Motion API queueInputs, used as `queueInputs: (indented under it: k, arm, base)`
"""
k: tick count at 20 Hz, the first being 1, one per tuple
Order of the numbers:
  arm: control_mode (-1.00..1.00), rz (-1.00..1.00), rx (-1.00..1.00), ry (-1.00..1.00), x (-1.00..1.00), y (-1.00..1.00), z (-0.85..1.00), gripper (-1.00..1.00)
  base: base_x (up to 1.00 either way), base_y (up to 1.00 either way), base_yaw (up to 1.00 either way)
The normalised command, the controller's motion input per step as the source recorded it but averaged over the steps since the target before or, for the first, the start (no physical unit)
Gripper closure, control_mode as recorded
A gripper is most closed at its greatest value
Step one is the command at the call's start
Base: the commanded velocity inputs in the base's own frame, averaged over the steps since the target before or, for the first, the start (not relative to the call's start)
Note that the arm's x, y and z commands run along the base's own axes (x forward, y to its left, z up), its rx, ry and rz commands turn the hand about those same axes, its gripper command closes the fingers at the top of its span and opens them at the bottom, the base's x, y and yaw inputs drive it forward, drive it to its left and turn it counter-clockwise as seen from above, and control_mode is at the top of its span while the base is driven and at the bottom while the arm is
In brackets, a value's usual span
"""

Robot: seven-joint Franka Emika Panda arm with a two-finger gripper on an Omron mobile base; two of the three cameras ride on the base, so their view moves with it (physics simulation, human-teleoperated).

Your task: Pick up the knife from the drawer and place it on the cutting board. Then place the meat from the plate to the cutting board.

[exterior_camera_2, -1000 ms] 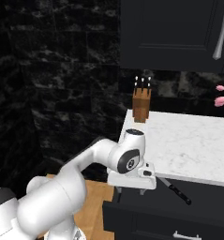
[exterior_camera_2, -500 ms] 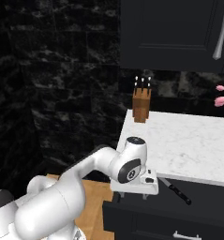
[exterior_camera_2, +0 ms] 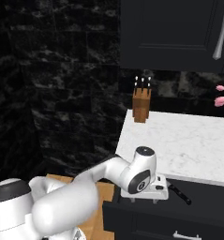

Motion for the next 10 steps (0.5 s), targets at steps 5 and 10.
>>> queueInputs:
  k: [5, 10]
  arm:
    - [-1.00, 0.00, 0.01, 0.00, 0.13, -0.26, -0.37, -1.00]
    - [-1.00, 0.00, 0.00, 0.00, 0.01, -0.10, -0.41, -1.00]
  base:
    - [0.00, 0.00, 0.00]
    - [0.00, 0.00, 0.00]
